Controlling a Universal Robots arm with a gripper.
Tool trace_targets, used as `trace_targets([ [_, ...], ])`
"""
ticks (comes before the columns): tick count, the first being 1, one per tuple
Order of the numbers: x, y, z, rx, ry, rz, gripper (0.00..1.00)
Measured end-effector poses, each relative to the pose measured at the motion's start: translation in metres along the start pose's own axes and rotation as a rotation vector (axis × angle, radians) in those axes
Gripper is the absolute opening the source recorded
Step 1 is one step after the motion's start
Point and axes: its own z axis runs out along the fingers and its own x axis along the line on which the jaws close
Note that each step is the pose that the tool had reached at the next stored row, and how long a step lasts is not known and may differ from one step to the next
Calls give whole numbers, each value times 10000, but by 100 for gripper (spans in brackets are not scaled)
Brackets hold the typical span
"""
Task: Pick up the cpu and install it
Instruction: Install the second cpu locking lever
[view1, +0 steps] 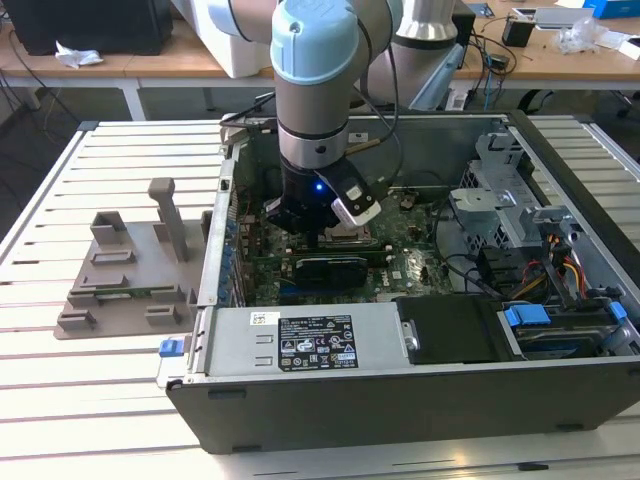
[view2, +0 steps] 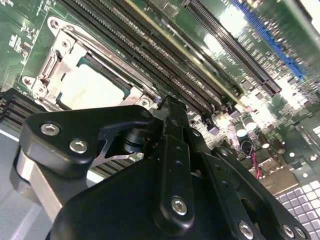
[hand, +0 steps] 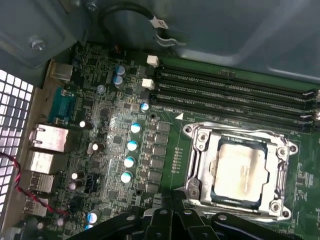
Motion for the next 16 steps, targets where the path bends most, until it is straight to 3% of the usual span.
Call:
trace_targets([
  [3,-11,51,22,-6,2,-66,11],
  [8,-38,50,38,-13,8,-85,11],
  [9,-41,53,12,-17,-1,-89,11],
  [11,-47,75,-160,-19,5,-90,11],
  [13,-116,87,-188,-21,30,-85,11],
  [16,-274,101,-183,-37,138,-73,11],
])
